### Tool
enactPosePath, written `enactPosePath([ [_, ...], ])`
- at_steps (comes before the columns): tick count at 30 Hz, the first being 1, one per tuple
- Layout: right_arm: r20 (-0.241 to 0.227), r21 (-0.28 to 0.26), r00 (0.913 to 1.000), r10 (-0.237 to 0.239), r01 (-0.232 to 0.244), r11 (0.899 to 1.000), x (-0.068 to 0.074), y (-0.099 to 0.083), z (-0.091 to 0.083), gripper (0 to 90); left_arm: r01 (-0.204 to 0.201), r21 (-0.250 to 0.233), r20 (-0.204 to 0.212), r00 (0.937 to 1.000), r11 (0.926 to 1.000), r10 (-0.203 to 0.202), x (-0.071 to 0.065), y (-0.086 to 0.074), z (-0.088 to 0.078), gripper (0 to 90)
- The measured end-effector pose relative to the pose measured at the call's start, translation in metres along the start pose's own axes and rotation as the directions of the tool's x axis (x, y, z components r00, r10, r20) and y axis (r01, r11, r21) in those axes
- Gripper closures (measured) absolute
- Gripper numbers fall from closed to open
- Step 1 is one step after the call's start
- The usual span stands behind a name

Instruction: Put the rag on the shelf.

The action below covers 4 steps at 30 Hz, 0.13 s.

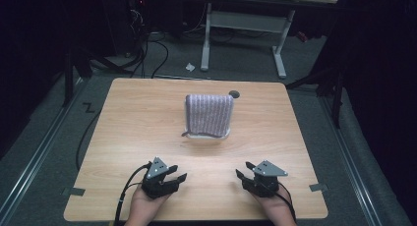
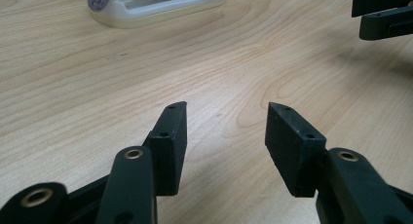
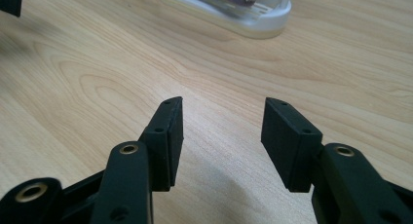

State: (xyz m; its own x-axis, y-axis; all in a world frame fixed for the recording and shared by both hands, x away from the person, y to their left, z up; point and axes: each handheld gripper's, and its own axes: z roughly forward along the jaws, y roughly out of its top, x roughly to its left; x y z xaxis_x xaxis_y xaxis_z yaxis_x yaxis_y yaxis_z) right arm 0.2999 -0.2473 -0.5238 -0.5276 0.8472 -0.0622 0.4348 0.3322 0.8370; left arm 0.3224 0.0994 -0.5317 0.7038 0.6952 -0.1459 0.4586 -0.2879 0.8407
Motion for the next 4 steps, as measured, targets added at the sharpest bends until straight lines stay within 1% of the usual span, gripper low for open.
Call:
enactPosePath([
  [2,0.0,0.012,1.0,-0.003,0.003,1.0,-0.0002,-0.0003,0.0046,49.1,0.006,0.004,-0.003,1.0,1.0,-0.006,0.0031,-0.0003,0.0015,49.2],
  [4,0.0,0.014,1.0,-0.005,0.005,1.0,-0.0006,-0.0013,0.0061,48.3,0.012,-0.009,-0.007,0.9999,0.9999,-0.012,0.005,0.0004,0.0008,47.1],
])
